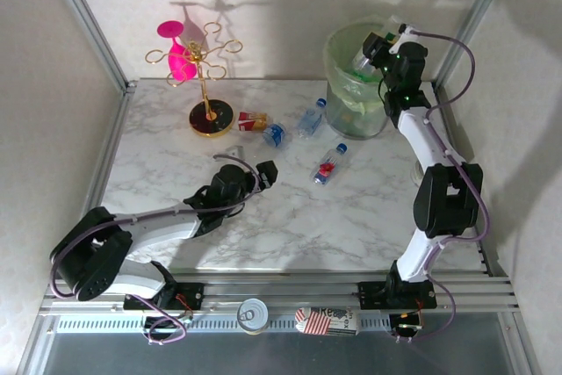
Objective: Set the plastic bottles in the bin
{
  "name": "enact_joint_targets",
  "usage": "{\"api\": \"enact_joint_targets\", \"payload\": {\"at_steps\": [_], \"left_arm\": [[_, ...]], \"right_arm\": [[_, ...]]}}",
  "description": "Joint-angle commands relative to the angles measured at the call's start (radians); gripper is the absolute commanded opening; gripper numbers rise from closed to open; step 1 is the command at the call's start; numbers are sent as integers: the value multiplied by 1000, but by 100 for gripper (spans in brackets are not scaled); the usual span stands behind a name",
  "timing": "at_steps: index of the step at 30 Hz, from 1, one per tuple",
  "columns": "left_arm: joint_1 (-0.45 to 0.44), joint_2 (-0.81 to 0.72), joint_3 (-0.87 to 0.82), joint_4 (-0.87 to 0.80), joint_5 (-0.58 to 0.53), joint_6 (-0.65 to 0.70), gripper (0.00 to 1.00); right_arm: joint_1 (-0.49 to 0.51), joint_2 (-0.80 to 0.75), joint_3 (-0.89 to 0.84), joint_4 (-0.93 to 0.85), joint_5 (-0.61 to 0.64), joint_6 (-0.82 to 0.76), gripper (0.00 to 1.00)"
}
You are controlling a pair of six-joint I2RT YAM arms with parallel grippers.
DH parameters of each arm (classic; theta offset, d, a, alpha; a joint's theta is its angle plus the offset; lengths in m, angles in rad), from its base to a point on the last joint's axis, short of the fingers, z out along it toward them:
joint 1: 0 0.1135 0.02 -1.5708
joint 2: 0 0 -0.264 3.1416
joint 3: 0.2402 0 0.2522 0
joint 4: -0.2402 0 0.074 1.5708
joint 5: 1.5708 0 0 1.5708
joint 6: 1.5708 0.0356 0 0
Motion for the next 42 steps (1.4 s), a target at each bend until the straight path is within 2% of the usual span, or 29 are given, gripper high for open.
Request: {"api": "enact_joint_targets", "payload": {"at_steps": [1,3,4,5,11,18,28,36,42], "left_arm": [[8,37,52,-24,74,15,100],[6,60,72,-27,103,19,100],[6,72,81,-29,117,21,100],[5,82,90,-30,130,23,100],[-9,147,154,-55,162,42,100],[-25,202,227,-68,177,69,100],[-67,329,400,-136,263,172,100],[-109,519,664,-369,313,294,100],[-145,645,836,-516,264,346,99]], "right_arm": [[-1,21,60,-58,-11,-36,69],[-1,19,78,-74,1,-50,82],[-1,14,87,-83,8,-60,95],[-1,10,96,-93,13,-68,99],[-1,-75,93,-129,64,-121,99],[1,-274,-76,-81,87,-116,99],[1,-579,-428,-52,-69,-10,99],[4,-774,-715,-75,-158,103,99],[3,-821,-862,-106,-146,149,99]]}}
